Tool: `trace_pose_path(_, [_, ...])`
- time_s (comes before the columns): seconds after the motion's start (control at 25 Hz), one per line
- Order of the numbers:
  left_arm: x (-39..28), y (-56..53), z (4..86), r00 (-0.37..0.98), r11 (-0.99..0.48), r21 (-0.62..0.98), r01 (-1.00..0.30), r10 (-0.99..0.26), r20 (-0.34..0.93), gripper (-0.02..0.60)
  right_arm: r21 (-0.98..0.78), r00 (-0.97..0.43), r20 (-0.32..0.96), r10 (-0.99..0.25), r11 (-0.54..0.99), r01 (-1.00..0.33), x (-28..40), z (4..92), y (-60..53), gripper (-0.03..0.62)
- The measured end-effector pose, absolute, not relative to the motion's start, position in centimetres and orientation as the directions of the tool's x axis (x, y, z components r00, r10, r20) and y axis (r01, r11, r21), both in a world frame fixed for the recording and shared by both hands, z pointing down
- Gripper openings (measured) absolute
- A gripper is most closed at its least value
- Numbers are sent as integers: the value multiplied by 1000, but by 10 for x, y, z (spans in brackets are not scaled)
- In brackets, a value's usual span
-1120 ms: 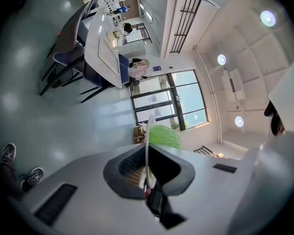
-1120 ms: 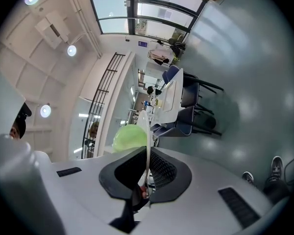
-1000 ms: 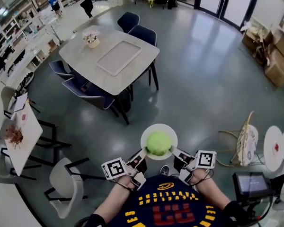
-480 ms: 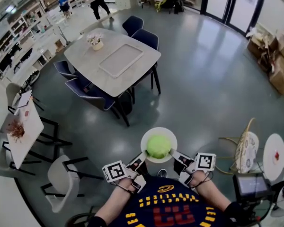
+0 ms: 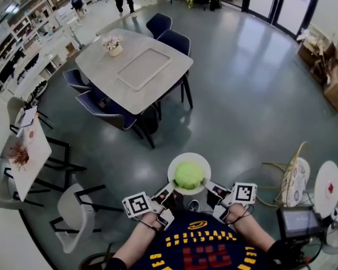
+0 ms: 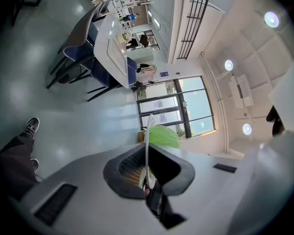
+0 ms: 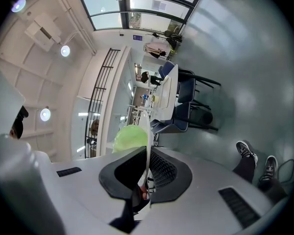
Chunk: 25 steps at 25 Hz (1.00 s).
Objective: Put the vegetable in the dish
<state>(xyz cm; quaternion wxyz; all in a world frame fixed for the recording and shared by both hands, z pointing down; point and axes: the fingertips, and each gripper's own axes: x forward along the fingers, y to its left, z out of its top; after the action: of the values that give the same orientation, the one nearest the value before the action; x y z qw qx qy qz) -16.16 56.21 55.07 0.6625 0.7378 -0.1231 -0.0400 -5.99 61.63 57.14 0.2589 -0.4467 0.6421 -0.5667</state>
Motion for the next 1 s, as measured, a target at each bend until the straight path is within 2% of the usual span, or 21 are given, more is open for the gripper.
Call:
trace_pose_path(0.48, [-109,469,542,983,-107,990,-90,-171,71,14,-951,-409,166,-897,-36,-307,-11,561,528,18])
trace_pose_path(0.72, [-101,417,539,986,-110,991,-77,-157,59,14,-944,-394,193,-899,-61,-324,-3,558,478,18])
trace_pose_path(0.88, [-107,384,547,982,-110,987,-120,-160,102,14,-934,-389,225,-894,-84,-346,-1,561,448,18])
trace_pose_path(1.0, [-112,362,548,980,-123,984,-126,-167,105,14,-941,-400,203,-894,-65,-331,-7,554,423,18])
